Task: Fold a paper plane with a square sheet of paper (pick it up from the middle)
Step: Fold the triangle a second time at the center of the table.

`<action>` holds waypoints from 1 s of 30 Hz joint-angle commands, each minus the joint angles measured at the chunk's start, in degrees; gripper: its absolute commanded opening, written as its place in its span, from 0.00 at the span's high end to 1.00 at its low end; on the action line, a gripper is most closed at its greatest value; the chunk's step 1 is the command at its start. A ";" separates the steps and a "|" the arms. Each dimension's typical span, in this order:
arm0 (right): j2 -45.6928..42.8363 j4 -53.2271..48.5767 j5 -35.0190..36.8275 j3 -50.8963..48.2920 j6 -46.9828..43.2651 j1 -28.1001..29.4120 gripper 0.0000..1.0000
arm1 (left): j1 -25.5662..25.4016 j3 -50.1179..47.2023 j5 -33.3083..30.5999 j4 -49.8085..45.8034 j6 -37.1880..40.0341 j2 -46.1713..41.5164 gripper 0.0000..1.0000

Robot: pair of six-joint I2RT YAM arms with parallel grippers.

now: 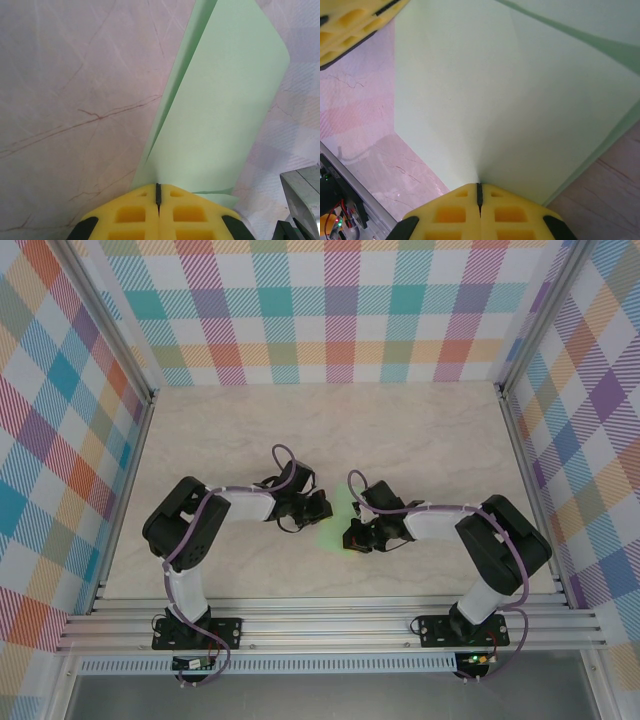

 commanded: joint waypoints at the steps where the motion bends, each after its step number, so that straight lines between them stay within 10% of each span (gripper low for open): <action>1: 2.98 -7.13 3.71 -1.29 -1.64 -0.03 0.95 | 2.64 1.82 -4.95 -2.84 2.42 2.01 1.00; 30: 1.55 -7.25 3.15 2.33 -0.26 -0.11 0.93 | -1.78 1.16 3.20 -1.74 2.05 -5.32 1.00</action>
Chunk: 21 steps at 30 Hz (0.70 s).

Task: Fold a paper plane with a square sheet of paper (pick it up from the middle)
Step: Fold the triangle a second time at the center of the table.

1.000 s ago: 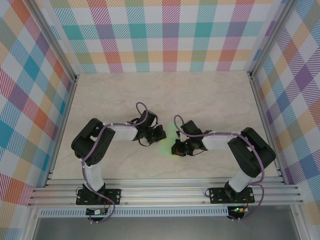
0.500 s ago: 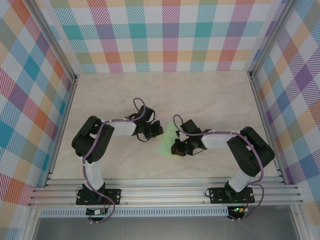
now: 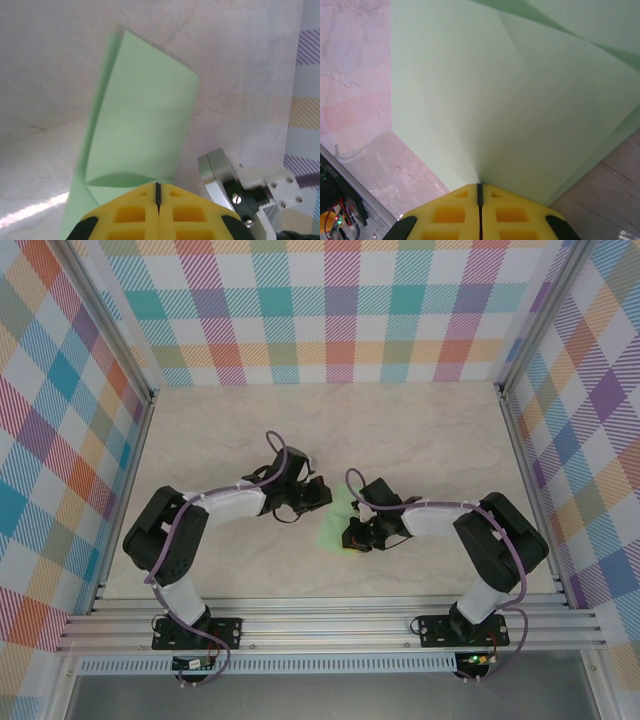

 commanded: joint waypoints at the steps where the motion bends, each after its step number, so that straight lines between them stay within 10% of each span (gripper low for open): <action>1: 0.28 -3.83 3.60 -0.07 0.39 0.10 0.93 | -1.48 -0.58 2.34 1.63 -0.44 2.84 1.00; 21: 1.79 3.46 -0.06 4.44 4.55 0.37 0.89 | -1.89 -1.12 -0.50 1.28 -0.81 9.50 1.00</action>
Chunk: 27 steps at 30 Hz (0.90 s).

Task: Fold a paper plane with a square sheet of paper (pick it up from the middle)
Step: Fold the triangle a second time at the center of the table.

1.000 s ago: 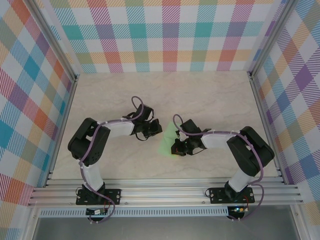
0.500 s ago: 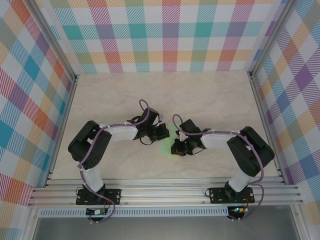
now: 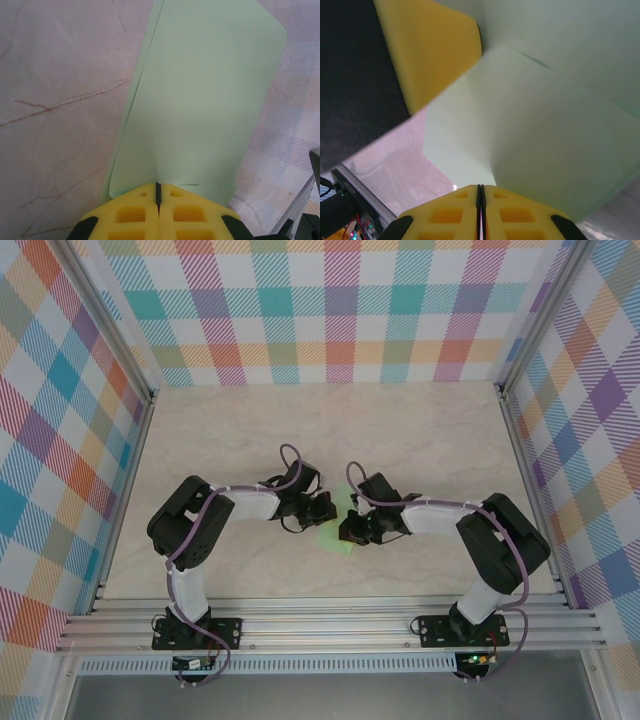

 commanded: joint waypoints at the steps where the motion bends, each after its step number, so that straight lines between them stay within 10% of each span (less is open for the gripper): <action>1: 2.20 1.67 -1.86 2.53 1.09 0.30 0.89 | -0.25 -1.03 -1.23 -0.52 -0.38 1.00 1.00; 27: -2.91 -0.71 -3.00 -7.32 -2.89 0.95 0.84 | -0.23 -1.43 -2.80 -0.54 -2.37 0.92 1.00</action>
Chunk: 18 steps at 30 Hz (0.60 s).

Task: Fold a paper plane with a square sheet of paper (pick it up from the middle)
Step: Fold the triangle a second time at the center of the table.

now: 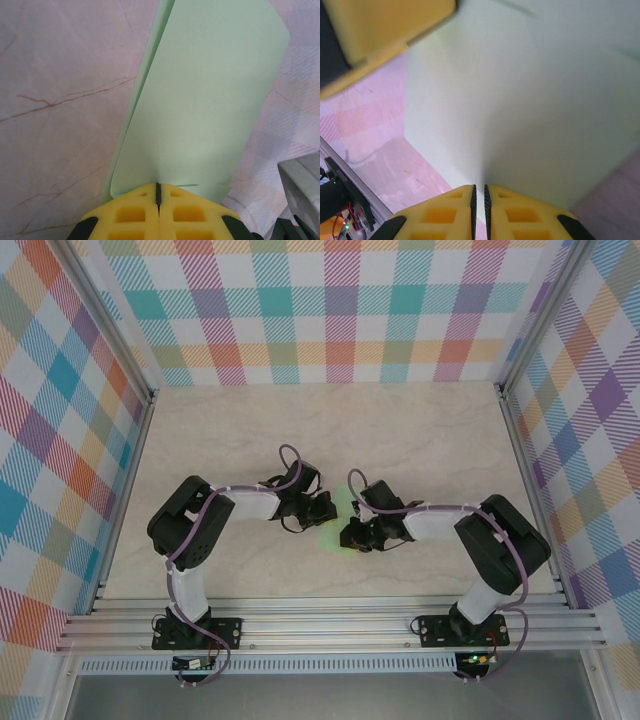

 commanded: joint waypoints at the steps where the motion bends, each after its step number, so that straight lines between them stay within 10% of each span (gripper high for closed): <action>1: -1.61 -4.00 -1.75 -2.21 -2.16 0.61 0.84 | -0.25 -1.43 -2.67 -0.60 -0.64 0.83 1.00; 18: -7.15 -7.40 0.38 -6.32 -2.34 1.01 0.81 | -0.28 -1.54 -2.02 0.15 -0.87 0.90 1.00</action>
